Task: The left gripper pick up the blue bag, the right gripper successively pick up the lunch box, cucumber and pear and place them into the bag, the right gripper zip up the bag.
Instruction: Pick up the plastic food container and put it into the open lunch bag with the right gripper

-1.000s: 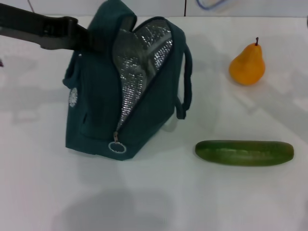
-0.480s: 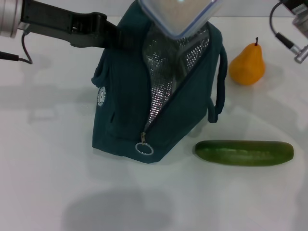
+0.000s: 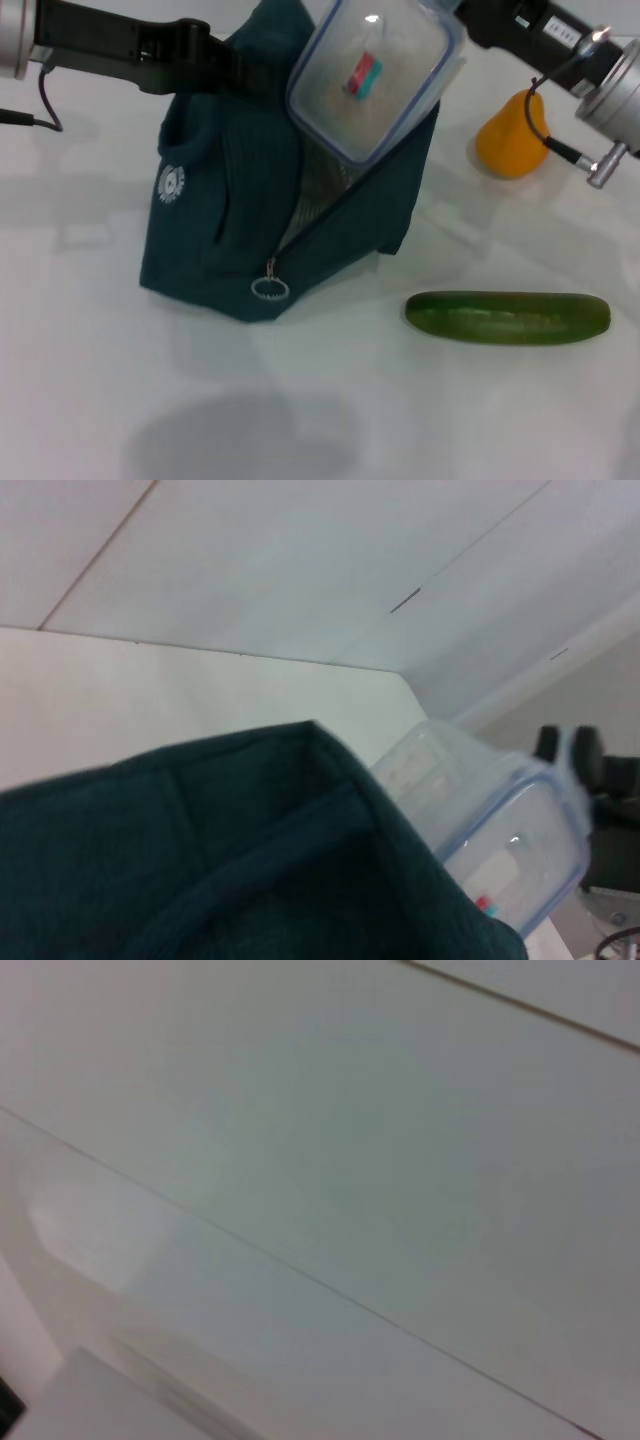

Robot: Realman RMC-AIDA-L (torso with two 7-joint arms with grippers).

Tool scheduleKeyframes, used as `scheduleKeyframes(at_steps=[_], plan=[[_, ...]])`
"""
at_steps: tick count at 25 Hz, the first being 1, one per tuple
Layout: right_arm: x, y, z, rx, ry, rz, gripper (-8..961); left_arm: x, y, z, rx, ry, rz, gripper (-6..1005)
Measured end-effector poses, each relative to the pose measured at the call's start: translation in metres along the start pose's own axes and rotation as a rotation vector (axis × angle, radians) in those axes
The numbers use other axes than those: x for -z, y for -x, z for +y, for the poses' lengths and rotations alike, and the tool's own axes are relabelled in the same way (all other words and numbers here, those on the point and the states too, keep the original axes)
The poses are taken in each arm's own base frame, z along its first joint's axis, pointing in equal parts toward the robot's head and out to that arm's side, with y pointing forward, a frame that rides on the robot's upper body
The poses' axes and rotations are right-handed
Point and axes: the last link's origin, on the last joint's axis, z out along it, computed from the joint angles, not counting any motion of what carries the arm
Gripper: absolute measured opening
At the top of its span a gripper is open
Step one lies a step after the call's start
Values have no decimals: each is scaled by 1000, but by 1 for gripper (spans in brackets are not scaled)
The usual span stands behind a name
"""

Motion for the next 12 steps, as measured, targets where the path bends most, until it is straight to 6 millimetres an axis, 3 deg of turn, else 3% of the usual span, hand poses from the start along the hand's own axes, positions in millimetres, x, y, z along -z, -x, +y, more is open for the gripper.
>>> scheduleKeyframes(at_steps=[12], plan=[[-19, -19, -20, 105, -167, 122, 98, -7, 2, -1, 0, 21, -10, 44]])
